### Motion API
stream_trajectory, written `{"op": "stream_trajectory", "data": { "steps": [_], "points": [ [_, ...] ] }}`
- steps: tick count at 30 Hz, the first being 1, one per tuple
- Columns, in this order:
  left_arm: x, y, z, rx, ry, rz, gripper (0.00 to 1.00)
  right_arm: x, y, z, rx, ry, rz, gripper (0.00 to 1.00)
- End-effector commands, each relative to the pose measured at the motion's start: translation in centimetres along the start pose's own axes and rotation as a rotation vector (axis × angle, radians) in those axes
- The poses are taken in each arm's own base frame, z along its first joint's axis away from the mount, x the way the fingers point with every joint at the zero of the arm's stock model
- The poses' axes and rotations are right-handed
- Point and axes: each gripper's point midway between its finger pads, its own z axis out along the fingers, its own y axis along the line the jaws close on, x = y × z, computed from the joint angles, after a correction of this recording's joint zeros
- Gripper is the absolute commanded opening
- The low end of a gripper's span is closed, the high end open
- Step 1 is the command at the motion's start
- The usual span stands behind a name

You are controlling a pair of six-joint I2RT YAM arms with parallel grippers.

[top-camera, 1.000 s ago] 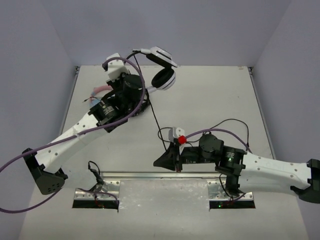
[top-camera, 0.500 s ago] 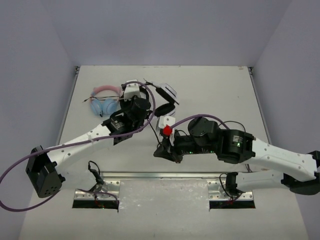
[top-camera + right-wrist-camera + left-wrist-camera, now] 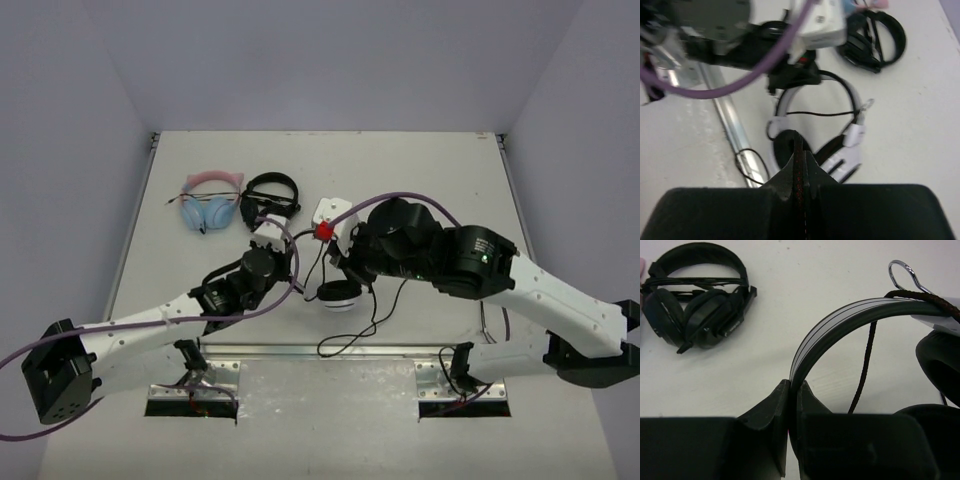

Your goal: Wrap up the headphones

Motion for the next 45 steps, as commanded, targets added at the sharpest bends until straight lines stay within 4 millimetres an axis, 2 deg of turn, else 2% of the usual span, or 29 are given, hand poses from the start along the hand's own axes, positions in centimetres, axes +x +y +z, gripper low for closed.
{"op": "stream_trajectory", "data": {
  "steps": [1,2,4,5,7,12,13,14,15,16,18,19,24,27,28,30,32,33,35,36,38,39,40,41,42,43,44,45],
  "points": [
    [-3.6,-4.9,-1.8,0.197,-0.109,-0.088,0.0,1.0,-6.3,-1.0,0.181,0.065,-0.083,0.01],
    [-3.3,-5.2,-2.2,0.205,-0.097,-0.089,0.0,1.6,-8.7,-1.5,0.24,0.079,-0.07,0.01],
    [-1.2,-6.0,-3.3,0.223,-0.028,-0.098,0.0,1.8,-11.0,-1.5,0.295,0.08,-0.064,0.01],
    [-0.9,-6.4,-3.9,0.248,-0.025,-0.11,0.0,2.4,-12.9,-1.7,0.341,0.098,-0.055,0.01],
    [0.4,-7.6,-4.8,0.3,-0.003,-0.113,0.0,3.2,-15.2,-1.3,0.378,0.109,-0.017,0.01],
    [3.1,-8.9,-5.7,0.292,0.108,-0.023,0.0,4.4,-19.2,-0.3,0.456,0.113,0.066,0.01],
    [3.0,-8.7,-6.0,0.272,0.098,-0.027,0.0,5.5,-20.6,-0.6,0.491,0.104,0.117,0.01],
    [3.4,-8.1,-6.2,0.25,0.114,-0.022,0.0,6.5,-20.9,-0.8,0.491,0.111,0.151,0.01],
    [3.3,-7.9,-6.3,0.237,0.116,-0.049,0.0,6.8,-21.7,-1.0,0.505,0.084,0.18,0.01],
    [2.8,-7.5,-6.6,0.225,0.106,-0.061,0.0,8.6,-22.8,-1.5,0.53,0.093,0.247,0.01],
    [2.4,-7.4,-7.1,0.238,0.114,-0.061,0.0,9.4,-23.2,-1.6,0.528,0.082,0.267,0.01],
    [2.4,-8.0,-7.5,0.281,0.123,-0.06,0.0,10.2,-22.9,-1.1,0.509,0.094,0.268,0.01],
    [-1.4,-9.2,-9.7,0.401,0.046,-0.127,0.0,11.5,-20.8,1.3,0.391,0.079,0.312,0.01],
    [-2.7,-9.9,-10.7,0.452,0.049,-0.125,0.0,11.8,-20.4,1.9,0.37,0.066,0.326,0.01],
    [-4.0,-10.4,-11.3,0.48,0.038,-0.137,0.0,12.4,-19.9,2.3,0.351,0.067,0.335,0.01],
    [-5.4,-10.7,-11.8,0.506,0.017,-0.151,0.0,12.3,-19.6,2.5,0.344,0.044,0.339,0.01],
    [-7.7,-10.7,-12.6,0.516,-0.035,-0.193,0.0,12.9,-18.4,3.3,0.29,0.031,0.364,0.01],
    [-8.6,-10.5,-12.7,0.509,-0.053,-0.214,0.0,13.9,-17.6,3.8,0.265,0.039,0.383,0.01],
    [-11.4,-9.3,-13.1,0.459,-0.123,-0.273,0.0,13.7,-16.2,3.9,0.22,-0.008,0.424,0.01],
    [-12.3,-9.0,-13.4,0.453,-0.147,-0.287,0.0,14.7,-15.5,4.5,0.204,-0.02,0.437,0.01],
    [-15.2,-8.6,-14.4,0.472,-0.228,-0.345,0.0,13.4,-14.1,4.6,0.137,-0.11,0.465,0.01],
    [-16.2,-8.5,-14.9,0.486,-0.257,-0.355,0.0,14.3,-12.9,5.2,0.096,-0.114,0.491,0.01],
    [-18.1,-8.6,-15.9,0.519,-0.303,-0.388,0.0,12.3,-11.3,5.1,-0.01,-0.202,0.5,0.01],
    [-18.3,-8.7,-16.0,0.527,-0.31,-0.387,0.0,13.2,-10.7,5.3,-0.018,-0.186,0.546,0.02],
    [-20.3,-8.5,-16.8,0.545,-0.361,-0.415,0.0,11.4,-9.8,5.2,-0.092,-0.274,0.521,0.09],
    [-21.1,-8.6,-17.0,0.551,-0.381,-0.424,0.01,12.0,-8.2,5.7,-0.148,-0.284,0.59,0.13],
    [-22.4,-8.5,-17.5,0.556,-0.417,-0.452,0.0,9.8,-8.2,5.2,-0.169,-0.406,0.532,0.16],
    [-24.0,-8.4,-18.1,0.56,-0.449,-0.476,0.0,11.0,-6.3,5.8,-0.225,-0.409,0.557,0.18]
  ]
}}
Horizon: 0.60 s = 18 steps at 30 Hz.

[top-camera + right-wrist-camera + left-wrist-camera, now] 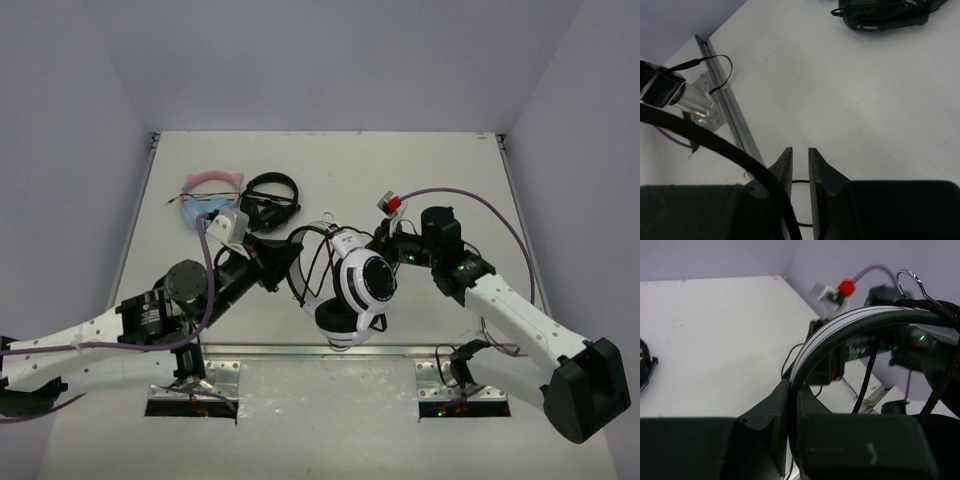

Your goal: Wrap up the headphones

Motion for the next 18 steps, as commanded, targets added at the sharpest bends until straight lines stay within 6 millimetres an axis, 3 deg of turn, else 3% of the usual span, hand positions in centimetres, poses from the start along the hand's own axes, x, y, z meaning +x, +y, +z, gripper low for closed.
{"op": "stream_trajectory", "data": {
  "steps": [1,2,3,4,5,6,8,9,10,12,13,14,16,17,18],
  "points": [
    [-12.3,-4.6,-1.4,0.147,-0.331,-0.221,0.0,-2.7,5.7,0.2,-0.276,-0.204,0.048,0.2],
    [-13.2,-4.9,-1.3,0.142,-0.344,-0.223,0.0,-4.0,6.8,0.1,-0.322,-0.287,0.006,0.2],
    [-16.3,-5.2,-1.8,0.127,-0.394,-0.257,0.0,-2.3,7.7,0.7,-0.353,-0.27,0.047,0.19],
    [-16.1,-5.5,-0.4,0.082,-0.366,-0.237,0.0,-2.1,8.3,1.2,-0.369,-0.281,0.041,0.15],
    [-17.1,-5.4,-0.2,0.049,-0.378,-0.257,0.0,-1.2,9.1,2.2,-0.394,-0.264,0.041,0.13],
    [-19.4,-4.7,0.0,-0.038,-0.422,-0.298,0.0,-0.7,9.1,2.8,-0.388,-0.257,0.053,0.12],
    [-20.9,-3.9,0.3,-0.128,-0.445,-0.294,0.01,-0.5,10.0,3.4,-0.429,-0.282,0.053,0.11],
    [-22.1,-3.0,0.5,-0.229,-0.467,-0.302,0.0,1.4,10.3,4.0,-0.447,-0.24,0.105,0.11],
    [-22.4,-2.5,0.8,-0.288,-0.472,-0.288,0.0,0.8,11.0,3.7,-0.48,-0.29,0.086,0.08],
    [-23.0,-1.4,1.6,-0.426,-0.505,-0.27,0.0,2.7,11.7,4.0,-0.512,-0.265,0.132,0.06],
    [-24.6,-1.4,1.3,-0.456,-0.541,-0.289,0.0,2.4,12.3,3.7,-0.538,-0.289,0.122,0.05],
    [-23.8,-0.7,2.1,-0.562,-0.523,-0.223,0.0,3.4,13.1,3.6,-0.56,-0.268,0.138,0.04],
    [-25.6,-0.2,1.7,-0.654,-0.538,-0.16,0.0,3.6,13.8,3.3,-0.576,-0.281,0.132,0.03],
    [-25.4,0.2,3.3,-0.706,-0.537,-0.111,0.0,4.7,14.6,3.0,-0.59,-0.262,0.128,0.03],
    [-25.4,0.6,3.7,-0.75,-0.523,-0.079,0.0,4.6,15.3,2.4,-0.604,-0.275,0.11,0.03]
  ]
}}
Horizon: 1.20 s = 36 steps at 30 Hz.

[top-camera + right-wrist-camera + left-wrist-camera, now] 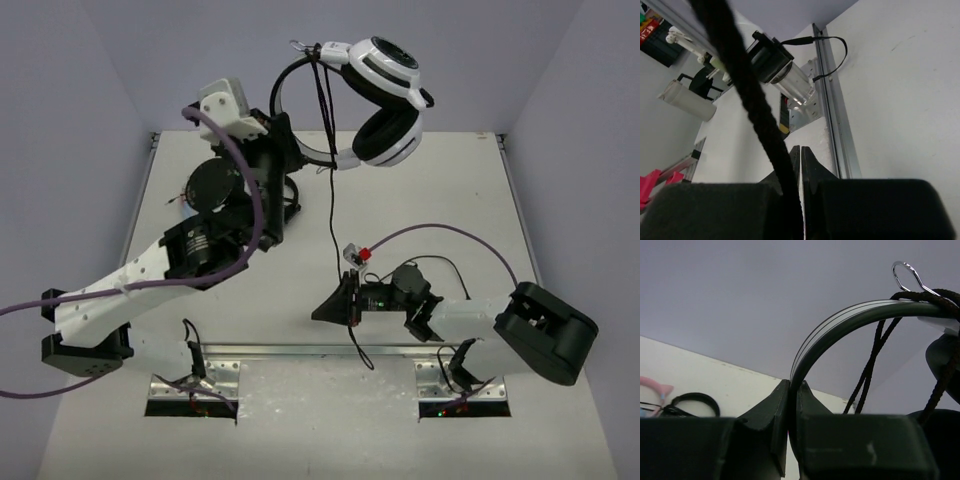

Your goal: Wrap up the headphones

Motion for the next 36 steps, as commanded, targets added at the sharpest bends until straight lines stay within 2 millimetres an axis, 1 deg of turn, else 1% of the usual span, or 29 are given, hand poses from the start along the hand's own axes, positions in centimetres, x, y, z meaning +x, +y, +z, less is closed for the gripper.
{"op": "stream_trajectory", "data": {
  "steps": [1,3,5,6,7,9,10,11,12,13,14,15,16,17,18,19,20,21,22,23,24,25,26,27,29,30,32,33,36],
  "points": [
    [-4.3,1.8,1.9,-0.206,-0.09,-0.006,0.0,-2.2,4.1,0.1,-0.101,-0.116,-0.096,0.02],
    [-2.7,1.9,4.0,-0.254,-0.081,0.098,0.0,-0.5,5.0,0.2,-0.095,-0.08,-0.146,0.01],
    [-3.4,3.0,5.4,-0.311,-0.105,0.128,0.0,0.9,5.8,0.2,-0.027,-0.037,-0.18,0.01],
    [-2.2,3.0,6.3,-0.328,-0.095,0.181,0.0,0.9,5.8,0.2,0.003,-0.029,-0.256,0.01],
    [-2.1,3.8,7.1,-0.359,-0.099,0.227,0.0,1.6,7.3,0.1,0.012,0.025,-0.28,0.01],
    [-0.5,4.8,8.2,-0.406,-0.088,0.302,0.0,0.7,7.4,0.0,0.084,0.028,-0.363,0.01],
    [0.1,5.4,8.6,-0.427,-0.08,0.335,0.0,1.7,7.1,-0.5,0.117,0.093,-0.367,0.01],
    [0.4,6.3,9.2,-0.458,-0.084,0.335,0.0,0.1,9.4,-0.1,0.081,0.076,-0.391,0.01],
    [1.7,7.1,9.5,-0.484,-0.07,0.375,0.0,-0.5,10.0,0.0,0.078,0.087,-0.409,0.01],
    [2.3,7.6,9.8,-0.498,-0.067,0.383,0.0,0.2,10.1,-0.3,0.092,0.151,-0.411,0.01],
    [3.0,8.2,9.8,-0.522,-0.061,0.408,0.0,-1.4,12.0,0.2,0.061,0.142,-0.451,0.01],
    [3.8,8.7,9.9,-0.528,-0.052,0.429,0.01,-2.2,12.7,0.2,0.068,0.144,-0.472,0.01],
    [6.2,9.9,10.0,-0.538,-0.025,0.478,0.0,-2.0,11.8,-0.5,0.135,0.192,-0.492,0.01],
    [7.3,10.8,9.9,-0.538,-0.012,0.497,0.0,-4.1,13.4,-0.5,0.127,0.164,-0.525,0.01],
    [7.5,11.5,9.5,-0.526,-0.01,0.49,0.01,-5.3,13.7,-0.8,0.147,0.15,-0.543,0.01],
    [10.9,13.2,9.2,-0.519,0.03,0.531,0.0,-5.5,13.1,-1.5,0.198,0.186,-0.562,0.01],
    [11.8,13.7,9.0,-0.481,0.052,0.531,0.0,-8.5,14.7,-1.8,0.201,0.143,-0.607,0.01],
    [13.5,14.2,8.9,-0.453,0.084,0.55,0.0,-9.6,14.8,-1.9,0.23,0.149,-0.634,0.01],
    [16.8,15.7,8.2,-0.426,0.144,0.595,0.0,-10.0,13.7,-2.8,0.307,0.193,-0.662,0.01],
    [18.3,15.6,8.0,-0.355,0.183,0.579,0.01,-12.9,15.2,-3.2,0.312,0.155,-0.718,0.01],
    [20.0,15.7,7.6,-0.316,0.218,0.54,0.0,-13.1,14.6,-3.5,0.353,0.2,-0.749,0.01],
    [23.0,17.0,6.4,-0.274,0.29,0.563,0.0,-16.2,15.1,-4.2,0.421,0.142,-0.777,0.01],
    [23.8,15.6,6.0,-0.162,0.31,0.467,0.0,-16.7,14.4,-4.5,0.464,0.175,-0.839,0.01],
    [26.6,16.2,3.9,-0.061,0.381,0.46,0.0,-19.0,14.5,-5.3,0.531,0.139,-0.885,0.01],
    [27.8,15.1,2.5,0.038,0.373,0.383,0.0,-20.8,14.4,-6.1,0.596,0.12,-0.925,0.01],
    [29.4,15.2,0.5,0.096,0.396,0.387,0.0,-22.1,14.0,-6.8,0.649,0.109,-0.956,0.01],
    [30.9,14.7,-1.7,0.161,0.427,0.396,0.0,-23.5,13.3,-7.6,0.706,0.089,-0.975,0.01],
    [31.7,13.8,-3.5,0.219,0.442,0.396,0.0,-24.8,12.1,-8.7,0.772,0.078,-0.973,0.01],
    [32.3,13.5,-6.6,0.324,0.486,0.335,0.0,-26.3,8.5,-10.7,0.895,0.124,-0.986,0.01]
  ]
}}
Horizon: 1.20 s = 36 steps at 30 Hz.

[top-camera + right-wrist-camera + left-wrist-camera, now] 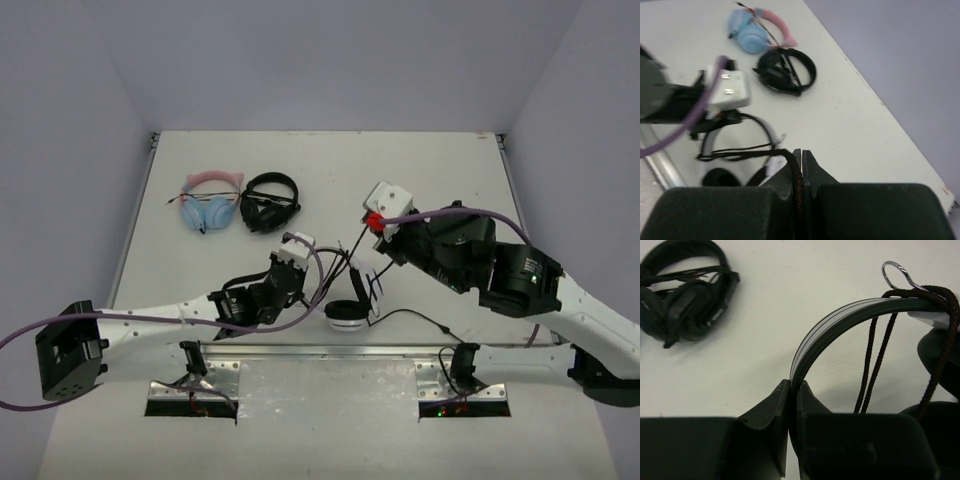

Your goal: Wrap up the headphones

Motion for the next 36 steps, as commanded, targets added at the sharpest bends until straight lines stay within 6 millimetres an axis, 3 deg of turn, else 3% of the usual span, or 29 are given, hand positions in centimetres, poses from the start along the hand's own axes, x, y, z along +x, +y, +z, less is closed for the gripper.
{"op": "stream_trajectory", "data": {
  "steps": [1,2,3,4,5,6,7,8,13,14,16,19,20,21,22,24,25,27,31,32,33,34,36],
  "points": [
    [-3.8,-3.7,-2.4,0.222,-0.153,-0.222,0.0,0.1,-5.7,0.0,0.159,0.032,-0.089,0.01],
    [-3.3,-4.1,-3.0,0.244,-0.141,-0.231,0.0,0.8,-6.7,0.4,0.181,0.055,-0.088,0.01],
    [-3.1,-3.7,-3.7,0.251,-0.135,-0.234,0.0,2.8,-9.1,1.1,0.239,0.119,-0.07,0.01],
    [-2.4,-3.4,-3.9,0.244,-0.122,-0.237,0.0,3.3,-9.4,1.7,0.216,0.12,-0.054,0.01],
    [-2.8,-3.1,-4.6,0.25,-0.131,-0.275,0.0,5.3,-12.3,1.7,0.286,0.17,-0.005,0.01],
    [-2.1,-2.9,-4.9,0.25,-0.107,-0.263,0.0,6.7,-13.3,2.5,0.29,0.205,0.024,0.01],
    [-2.2,-2.8,-5.2,0.259,-0.105,-0.274,0.0,7.4,-13.9,3.2,0.273,0.204,0.053,0.01],
    [-2.7,-2.6,-5.7,0.27,-0.113,-0.283,0.0,8.8,-16.1,3.0,0.324,0.237,0.091,0.01],
    [-3.9,-2.8,-7.2,0.323,-0.077,-0.203,0.0,11.8,-19.8,6.3,0.404,0.307,0.115,0.01],
    [-5.5,-3.4,-8.1,0.378,-0.09,-0.208,0.0,12.0,-19.8,7.0,0.389,0.308,0.129,0.01],
    [-6.4,-3.3,-8.9,0.394,-0.084,-0.179,0.0,13.1,-19.4,8.9,0.339,0.343,0.149,0.01],
    [-8.9,-2.0,-10.0,0.359,-0.093,-0.157,0.0,12.4,-18.7,10.2,0.278,0.316,0.187,0.01],
    [-8.6,-1.6,-9.9,0.334,-0.06,-0.123,0.0,12.3,-18.6,10.5,0.269,0.312,0.194,0.01],
    [-10.1,-1.4,-10.4,0.331,-0.073,-0.122,0.0,12.1,-18.7,10.5,0.27,0.307,0.195,0.01],
    [-10.2,-1.2,-10.4,0.321,-0.063,-0.088,0.0,11.9,-18.7,10.4,0.267,0.305,0.193,0.01],
    [-9.2,-1.9,-10.0,0.335,0.004,-0.005,0.0,11.2,-19.1,10.2,0.267,0.293,0.155,0.01],
    [-10.1,-2.0,-10.1,0.333,0.003,0.017,0.0,10.9,-19.5,10.0,0.271,0.299,0.137,0.01],
    [-9.5,-0.7,-8.9,0.222,0.053,0.095,0.0,11.0,-20.0,9.7,0.284,0.317,0.108,0.01],
    [-12.4,3.8,-7.9,-0.07,-0.02,0.17,0.0,11.1,-18.9,9.5,0.205,0.339,0.166,0.01],
    [-14.0,4.3,-7.8,-0.125,-0.067,0.157,0.0,10.4,-19.0,9.4,0.205,0.326,0.2,0.01],
    [-14.9,4.9,-7.8,-0.16,-0.095,0.215,0.0,11.1,-18.4,9.7,0.182,0.359,0.223,0.01],
    [-15.6,5.3,-7.8,-0.18,-0.118,0.224,0.0,10.5,-18.7,9.7,0.184,0.352,0.234,0.01],
    [-17.3,4.1,-7.7,-0.119,-0.181,0.266,0.0,10.8,-18.8,9.8,0.195,0.366,0.252,0.01]
  ]
}}
